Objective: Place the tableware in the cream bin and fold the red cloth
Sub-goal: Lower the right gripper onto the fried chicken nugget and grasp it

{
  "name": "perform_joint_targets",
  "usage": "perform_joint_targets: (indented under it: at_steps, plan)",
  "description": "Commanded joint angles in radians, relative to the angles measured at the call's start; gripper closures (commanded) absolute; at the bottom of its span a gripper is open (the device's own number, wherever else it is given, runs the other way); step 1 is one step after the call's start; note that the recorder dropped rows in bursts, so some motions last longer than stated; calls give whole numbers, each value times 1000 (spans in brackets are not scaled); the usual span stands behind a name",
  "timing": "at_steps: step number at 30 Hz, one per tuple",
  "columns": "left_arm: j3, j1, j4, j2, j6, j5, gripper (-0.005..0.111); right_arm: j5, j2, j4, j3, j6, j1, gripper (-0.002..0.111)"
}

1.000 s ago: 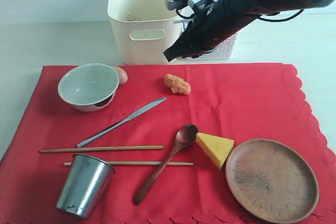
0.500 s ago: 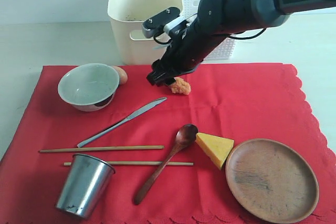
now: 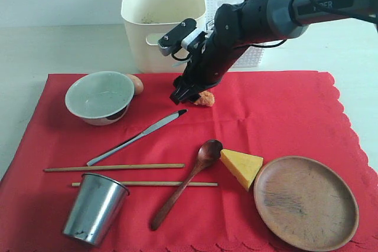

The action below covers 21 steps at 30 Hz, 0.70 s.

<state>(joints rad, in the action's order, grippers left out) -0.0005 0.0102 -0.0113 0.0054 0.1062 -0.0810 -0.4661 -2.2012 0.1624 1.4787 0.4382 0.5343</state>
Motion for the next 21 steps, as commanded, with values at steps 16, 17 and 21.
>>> perform_joint_targets:
  at_steps: [16,17,21]
  plan:
    - [1,0,3,-5,2,1,104,10,-34,-43,7,5,0,68]
    - [1,0,3,-5,2,1,104,10,-34,-43,7,5,0,74]
    - [1,0,3,-5,4,1,104,10,-34,-43,7,3,0,90]
